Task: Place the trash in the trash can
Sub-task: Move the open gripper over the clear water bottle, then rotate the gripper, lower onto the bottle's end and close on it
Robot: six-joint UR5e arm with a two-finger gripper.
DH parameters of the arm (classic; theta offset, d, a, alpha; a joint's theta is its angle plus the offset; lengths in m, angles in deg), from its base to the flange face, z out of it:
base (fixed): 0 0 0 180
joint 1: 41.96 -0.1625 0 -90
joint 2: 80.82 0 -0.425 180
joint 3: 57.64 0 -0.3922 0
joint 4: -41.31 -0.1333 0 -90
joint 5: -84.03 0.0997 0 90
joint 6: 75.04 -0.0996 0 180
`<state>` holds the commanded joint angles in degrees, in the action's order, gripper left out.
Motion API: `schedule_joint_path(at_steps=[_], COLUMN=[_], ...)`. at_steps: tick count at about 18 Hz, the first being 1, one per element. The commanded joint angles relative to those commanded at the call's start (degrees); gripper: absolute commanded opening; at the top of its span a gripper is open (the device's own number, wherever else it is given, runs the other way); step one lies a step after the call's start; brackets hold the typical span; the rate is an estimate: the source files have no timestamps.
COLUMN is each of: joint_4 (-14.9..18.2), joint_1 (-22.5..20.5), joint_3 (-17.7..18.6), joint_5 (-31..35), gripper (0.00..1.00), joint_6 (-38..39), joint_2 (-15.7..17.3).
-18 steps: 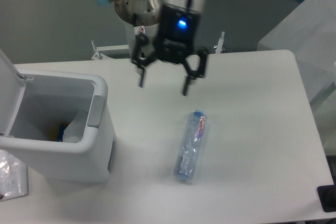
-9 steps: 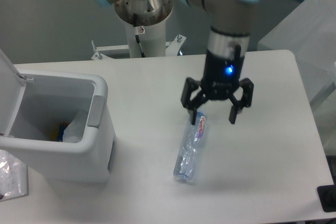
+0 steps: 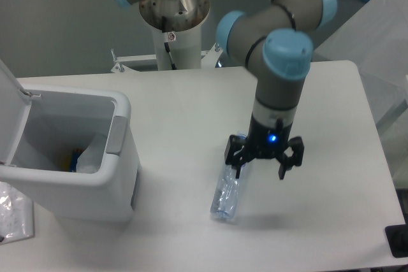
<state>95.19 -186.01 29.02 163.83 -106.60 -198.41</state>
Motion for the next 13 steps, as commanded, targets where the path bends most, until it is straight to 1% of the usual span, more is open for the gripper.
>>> schedule_joint_path(at_steps=[1, 3, 7, 9, 11, 13], joint_4=[0.09, -0.7, -0.88, -0.79, -0.88, -0.97], joint_1=[0.35, 1.23, 1.94, 2.99, 3.51, 4.22], joint_3=[-0.17, -0.17, 0.7, 0.7, 0.7, 0.7], joint_5=[0.17, 0.26, 0.7, 1.05, 2.98, 3.51], gripper=[1.0, 1.0, 1.0, 1.0, 1.0, 1.0], joint_6=[0.0, -0.17, -0.35, -0.35, -0.44, -0.35], joint_2=[-1.05, -2.11, -3.52, -4.22, -5.28, -5.72])
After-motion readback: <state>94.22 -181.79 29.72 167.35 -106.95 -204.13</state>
